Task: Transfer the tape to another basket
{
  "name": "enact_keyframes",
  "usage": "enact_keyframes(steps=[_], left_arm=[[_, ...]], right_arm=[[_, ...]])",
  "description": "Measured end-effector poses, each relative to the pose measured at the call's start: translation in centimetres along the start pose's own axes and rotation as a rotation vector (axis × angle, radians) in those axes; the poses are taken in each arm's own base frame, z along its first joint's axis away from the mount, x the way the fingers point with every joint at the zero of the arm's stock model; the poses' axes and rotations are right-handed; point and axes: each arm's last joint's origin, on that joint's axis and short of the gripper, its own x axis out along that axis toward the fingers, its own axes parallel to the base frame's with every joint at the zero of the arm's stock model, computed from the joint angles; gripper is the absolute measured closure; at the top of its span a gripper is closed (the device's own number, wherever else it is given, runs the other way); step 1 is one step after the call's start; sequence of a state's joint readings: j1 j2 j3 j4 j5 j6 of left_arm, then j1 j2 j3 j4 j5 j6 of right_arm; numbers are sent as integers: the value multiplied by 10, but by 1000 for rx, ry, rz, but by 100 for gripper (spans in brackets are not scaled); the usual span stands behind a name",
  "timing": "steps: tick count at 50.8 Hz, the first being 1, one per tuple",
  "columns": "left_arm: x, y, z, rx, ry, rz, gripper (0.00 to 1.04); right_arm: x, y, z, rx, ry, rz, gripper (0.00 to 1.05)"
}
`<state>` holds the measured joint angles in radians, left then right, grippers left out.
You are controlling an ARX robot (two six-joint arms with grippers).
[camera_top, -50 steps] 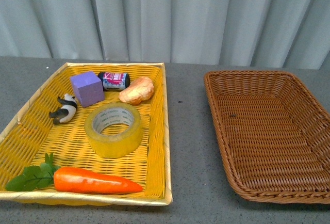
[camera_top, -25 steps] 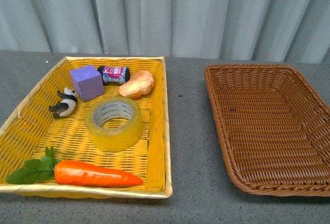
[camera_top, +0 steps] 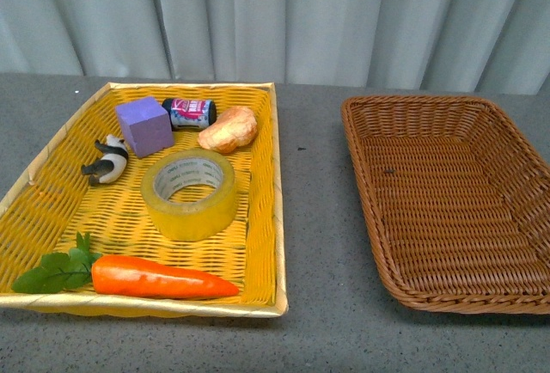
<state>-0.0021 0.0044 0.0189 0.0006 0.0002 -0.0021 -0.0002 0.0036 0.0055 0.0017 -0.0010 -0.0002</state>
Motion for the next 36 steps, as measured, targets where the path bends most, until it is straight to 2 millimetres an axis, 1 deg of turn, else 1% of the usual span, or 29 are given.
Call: enact_keyframes(steps=[36], left_arm=[[0, 0, 0, 0, 0, 0, 6]], right_arm=[[0, 0, 0, 0, 0, 0, 9]])
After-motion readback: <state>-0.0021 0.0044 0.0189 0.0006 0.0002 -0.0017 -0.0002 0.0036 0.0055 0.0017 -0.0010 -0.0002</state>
